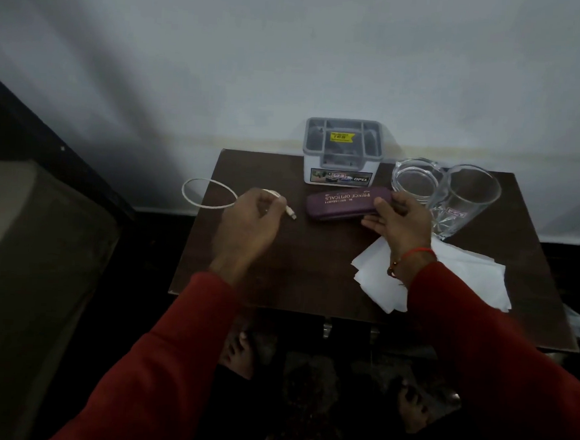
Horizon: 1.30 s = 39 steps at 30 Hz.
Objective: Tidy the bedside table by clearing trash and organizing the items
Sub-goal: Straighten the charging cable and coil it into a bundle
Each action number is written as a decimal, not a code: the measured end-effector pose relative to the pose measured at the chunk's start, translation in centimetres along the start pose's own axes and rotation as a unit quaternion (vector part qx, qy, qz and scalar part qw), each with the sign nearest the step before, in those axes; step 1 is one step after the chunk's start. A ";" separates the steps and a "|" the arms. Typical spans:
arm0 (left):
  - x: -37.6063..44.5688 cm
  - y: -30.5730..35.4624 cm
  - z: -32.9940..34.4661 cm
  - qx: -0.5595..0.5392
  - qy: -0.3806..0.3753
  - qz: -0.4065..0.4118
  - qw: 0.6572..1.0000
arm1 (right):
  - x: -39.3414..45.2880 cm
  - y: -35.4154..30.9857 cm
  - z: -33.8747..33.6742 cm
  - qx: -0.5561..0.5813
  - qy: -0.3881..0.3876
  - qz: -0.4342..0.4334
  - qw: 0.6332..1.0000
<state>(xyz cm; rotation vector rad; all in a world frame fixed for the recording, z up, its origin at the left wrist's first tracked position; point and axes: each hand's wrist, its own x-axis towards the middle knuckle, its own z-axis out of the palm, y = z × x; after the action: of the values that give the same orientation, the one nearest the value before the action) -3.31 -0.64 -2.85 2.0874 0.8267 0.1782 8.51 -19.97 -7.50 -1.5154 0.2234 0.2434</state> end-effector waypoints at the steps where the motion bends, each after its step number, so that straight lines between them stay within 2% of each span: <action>1: 0.1 -0.5 -0.7 0.050 0.027 0.015 0.998 | 0.0 0.0 0.1 -0.010 -0.002 0.002 1.000; 4: 0.8 -1.9 -2.0 0.123 0.081 0.061 0.987 | -0.3 -0.1 0.2 -0.081 0.021 -0.036 0.996; 6: 1.3 -2.4 -2.3 0.207 0.085 0.057 0.973 | -0.8 -0.4 0.3 -0.133 0.041 -0.091 0.986; 10: 1.7 -2.8 -2.0 0.332 0.007 0.005 0.943 | -2.1 -1.0 0.8 -0.150 0.006 -0.136 0.979; 12: 1.8 -2.9 -1.3 0.344 -0.011 0.001 0.939 | -2.5 -1.0 0.9 -0.157 -0.016 -0.140 0.977; 17: 2.2 -2.5 -0.2 0.319 0.057 0.057 0.944 | -3.2 -0.9 1.1 -0.150 -0.058 -0.149 0.976; 20: 2.8 -2.1 -0.7 0.230 0.153 0.090 0.957 | -3.2 -1.2 1.1 -0.131 -0.068 -0.148 0.978; 22: 3.1 -1.4 -2.0 0.065 0.212 0.101 0.970 | -3.4 -1.5 1.1 -0.108 -0.076 -0.147 0.980; 25: 2.8 -0.2 -3.7 -0.186 0.209 0.079 0.957 | -4.3 -2.4 1.5 -0.061 -0.096 -0.155 0.981; 29: 0.2 1.5 -3.7 -0.313 0.164 0.042 0.934 | -6.6 -4.2 2.5 0.001 -0.178 -0.132 0.975; 31: -1.4 2.4 -3.1 -0.337 0.138 0.036 0.931 | -7.9 -4.8 3.0 0.044 -0.222 -0.098 0.969; 33: -3.4 3.2 -2.3 -0.348 0.094 0.023 0.932 | -9.0 -5.1 3.6 0.048 -0.243 -0.111 0.962; 36: -6.6 3.2 -0.6 -0.400 0.008 -0.027 0.916 | -9.7 -5.4 3.6 0.037 -0.213 -0.135 0.967; 39: -7.7 2.6 0.8 -0.463 -0.106 -0.068 0.877 | -9.4 -5.2 2.5 0.044 -0.168 -0.091 0.981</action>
<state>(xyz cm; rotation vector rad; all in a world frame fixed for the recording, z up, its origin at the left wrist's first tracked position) -7.66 -7.00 -0.09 1.1131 0.5761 0.2101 1.08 -17.85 0.33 -1.3733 -0.1703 0.3340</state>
